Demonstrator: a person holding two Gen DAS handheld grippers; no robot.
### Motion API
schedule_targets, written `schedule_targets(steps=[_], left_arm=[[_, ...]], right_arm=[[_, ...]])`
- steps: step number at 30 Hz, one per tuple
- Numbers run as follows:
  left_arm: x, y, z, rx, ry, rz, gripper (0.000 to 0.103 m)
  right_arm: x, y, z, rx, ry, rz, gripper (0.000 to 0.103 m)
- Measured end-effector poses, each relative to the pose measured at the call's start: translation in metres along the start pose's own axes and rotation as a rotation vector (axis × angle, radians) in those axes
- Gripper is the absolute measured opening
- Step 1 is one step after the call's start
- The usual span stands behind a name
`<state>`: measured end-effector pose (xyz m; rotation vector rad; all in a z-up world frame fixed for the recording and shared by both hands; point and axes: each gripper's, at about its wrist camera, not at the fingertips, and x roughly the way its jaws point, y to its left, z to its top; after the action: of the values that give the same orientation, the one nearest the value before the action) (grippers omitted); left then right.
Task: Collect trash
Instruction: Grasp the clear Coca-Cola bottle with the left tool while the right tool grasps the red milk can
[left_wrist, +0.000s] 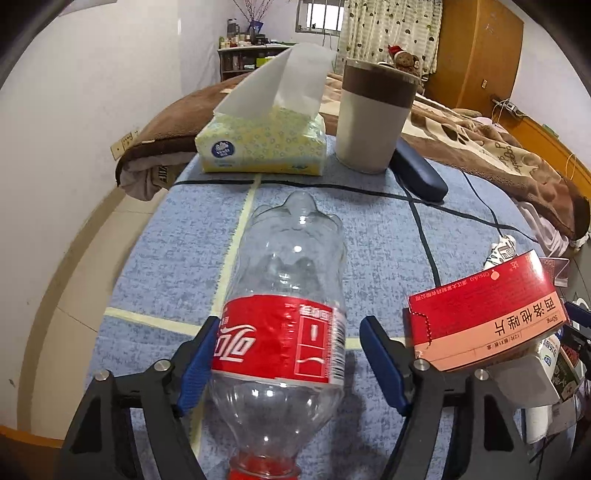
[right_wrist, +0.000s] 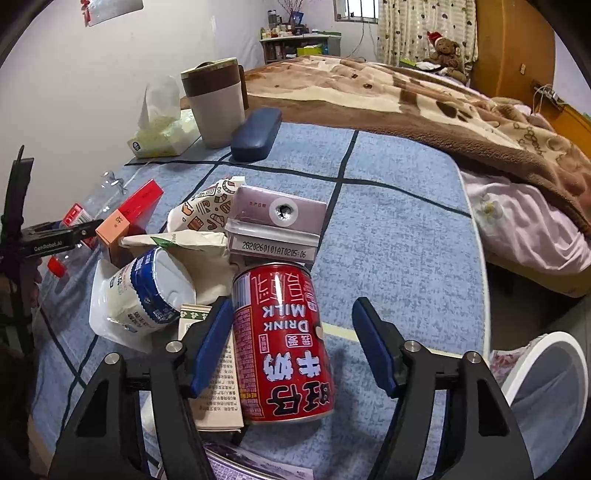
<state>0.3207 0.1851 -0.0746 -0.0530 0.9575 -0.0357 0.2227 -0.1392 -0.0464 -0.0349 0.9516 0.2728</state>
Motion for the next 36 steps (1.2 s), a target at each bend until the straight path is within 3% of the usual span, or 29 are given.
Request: schedule_targets(steps=[7, 11, 13, 19, 29, 36], left_arm=[[0.010, -0.001, -0.001, -0.005, 0.036, -0.004, 0.062], [0.011, 0.001, 0.000, -0.021, 0.034, -0.016, 0.062], [0.012, 0.001, 0.002, -0.029, 0.039, -0.019, 0.062], [0.015, 0.000, 0.005, -0.043, 0.042, -0.028, 0.062], [0.009, -0.002, 0.003, -0.058, 0.019, -0.035, 0.061], [-0.016, -0.013, 0.000, -0.045, -0.028, -0.052, 0.061]], right_arm=[[0.006, -0.008, 0.001, 0.020, 0.038, -0.003, 0.067], [0.011, -0.011, -0.002, 0.016, 0.063, -0.014, 0.066], [0.014, -0.009, -0.003, 0.009, 0.076, -0.007, 0.058], [0.013, -0.006, -0.003, -0.009, 0.078, -0.024, 0.058], [0.007, -0.006, -0.005, 0.007, 0.043, -0.047, 0.057], [-0.005, -0.009, -0.006, 0.026, 0.006, -0.041, 0.056]])
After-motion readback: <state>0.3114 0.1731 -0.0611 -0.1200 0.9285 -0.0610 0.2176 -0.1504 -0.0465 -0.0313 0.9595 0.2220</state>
